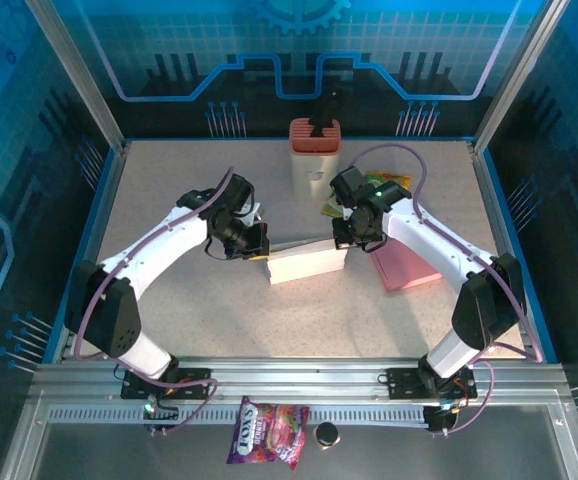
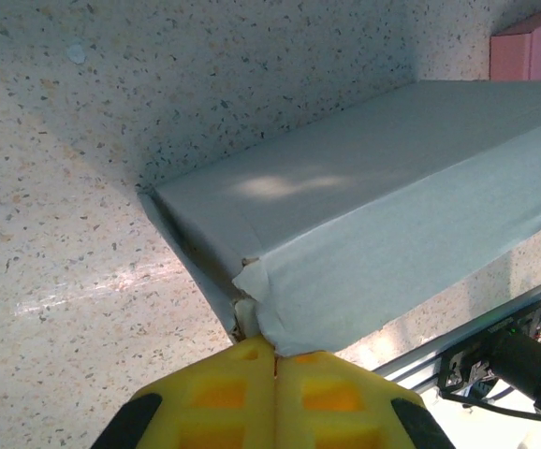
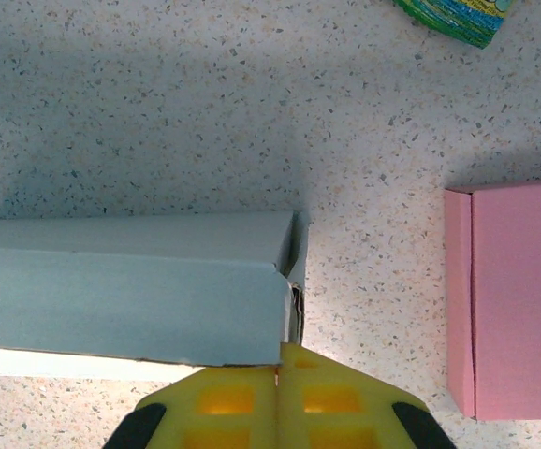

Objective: Fold the paper box

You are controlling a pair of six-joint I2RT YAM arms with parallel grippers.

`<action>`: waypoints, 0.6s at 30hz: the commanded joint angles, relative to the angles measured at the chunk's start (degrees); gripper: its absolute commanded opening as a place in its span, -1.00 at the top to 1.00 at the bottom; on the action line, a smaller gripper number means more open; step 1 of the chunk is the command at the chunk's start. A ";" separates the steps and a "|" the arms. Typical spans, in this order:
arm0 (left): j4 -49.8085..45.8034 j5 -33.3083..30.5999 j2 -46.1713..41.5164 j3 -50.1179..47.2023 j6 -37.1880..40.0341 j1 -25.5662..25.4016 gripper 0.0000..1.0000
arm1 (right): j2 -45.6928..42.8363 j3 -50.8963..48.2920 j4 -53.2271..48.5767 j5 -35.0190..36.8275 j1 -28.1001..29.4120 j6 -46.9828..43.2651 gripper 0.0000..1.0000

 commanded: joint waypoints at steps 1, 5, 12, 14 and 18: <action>-0.66 -1.52 2.66 -3.60 1.54 -0.85 1.00 | 1.07 0.82 -1.41 -4.98 0.60 1.19 1.00; -1.00 -2.78 2.36 -3.93 1.81 -1.20 1.00 | 0.48 0.83 -1.86 -5.24 0.54 1.97 1.00; -1.19 -4.19 1.74 -3.94 1.69 -1.72 1.00 | -3.52 0.33 -3.01 -6.84 -0.19 5.94 0.67; -1.19 -4.31 1.76 -3.93 1.70 -1.89 1.00 | -5.47 0.07 -3.15 -7.69 -0.58 7.86 0.52; -1.10 -4.45 1.83 -3.85 1.57 -2.23 1.00 | -10.18 -0.79 -2.98 -8.65 -1.33 15.82 0.24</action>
